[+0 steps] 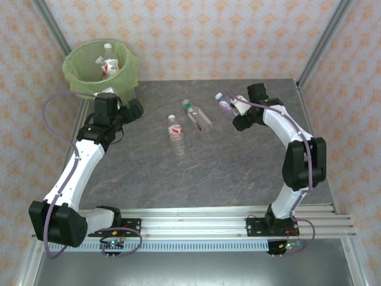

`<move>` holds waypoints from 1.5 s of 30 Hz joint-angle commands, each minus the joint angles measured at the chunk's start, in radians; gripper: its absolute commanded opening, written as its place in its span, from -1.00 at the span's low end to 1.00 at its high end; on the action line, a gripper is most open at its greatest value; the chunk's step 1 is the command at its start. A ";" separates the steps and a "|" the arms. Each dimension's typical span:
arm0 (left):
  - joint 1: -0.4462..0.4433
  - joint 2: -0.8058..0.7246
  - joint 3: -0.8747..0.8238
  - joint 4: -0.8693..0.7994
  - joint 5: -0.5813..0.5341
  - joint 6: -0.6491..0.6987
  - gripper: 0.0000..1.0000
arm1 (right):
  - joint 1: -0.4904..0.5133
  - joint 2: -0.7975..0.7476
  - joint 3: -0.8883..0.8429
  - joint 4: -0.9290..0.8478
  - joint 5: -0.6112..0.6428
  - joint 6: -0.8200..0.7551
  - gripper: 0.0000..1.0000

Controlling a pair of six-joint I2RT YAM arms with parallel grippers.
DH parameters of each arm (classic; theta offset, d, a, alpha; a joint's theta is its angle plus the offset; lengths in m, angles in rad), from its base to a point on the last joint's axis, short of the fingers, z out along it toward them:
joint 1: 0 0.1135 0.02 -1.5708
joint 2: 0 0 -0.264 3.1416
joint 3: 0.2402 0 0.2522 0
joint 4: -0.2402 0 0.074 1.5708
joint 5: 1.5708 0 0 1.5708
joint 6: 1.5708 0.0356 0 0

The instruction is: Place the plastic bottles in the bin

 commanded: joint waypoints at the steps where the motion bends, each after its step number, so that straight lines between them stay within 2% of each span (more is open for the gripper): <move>1: 0.002 0.010 -0.012 0.080 0.114 0.020 1.00 | 0.019 -0.068 -0.061 0.078 -0.133 0.128 -0.21; 4: 0.002 0.006 -0.024 0.129 0.173 0.009 1.00 | 0.027 -0.097 -0.111 0.147 -0.246 0.222 -0.24; 8: -0.014 0.003 -0.040 0.175 0.208 0.008 1.00 | 0.060 -0.126 -0.175 0.284 -0.310 0.344 -0.24; 11: -0.032 0.006 -0.046 0.208 0.245 0.010 1.00 | 0.091 -0.135 -0.197 0.384 -0.308 0.474 -0.24; 19: -0.102 0.068 0.016 0.205 0.367 0.061 1.00 | 0.181 -0.152 -0.254 0.581 -0.205 0.762 -0.21; 29: -0.190 0.175 0.095 0.260 0.479 0.025 1.00 | 0.235 -0.171 -0.278 0.690 -0.170 0.893 -0.22; 36: -0.271 0.281 0.178 0.290 0.482 0.012 1.00 | 0.272 -0.154 -0.336 0.862 -0.276 0.986 -0.21; 40: -0.303 0.339 0.228 0.304 0.511 0.016 1.00 | 0.281 -0.144 -0.331 0.881 -0.330 1.000 -0.21; 42: -0.314 0.370 0.260 0.288 0.499 0.016 0.99 | 0.289 -0.145 -0.330 0.891 -0.353 0.991 -0.21; 45: -0.314 0.407 0.288 0.290 0.413 -0.017 0.98 | 0.296 -0.153 -0.334 0.908 -0.379 0.980 -0.21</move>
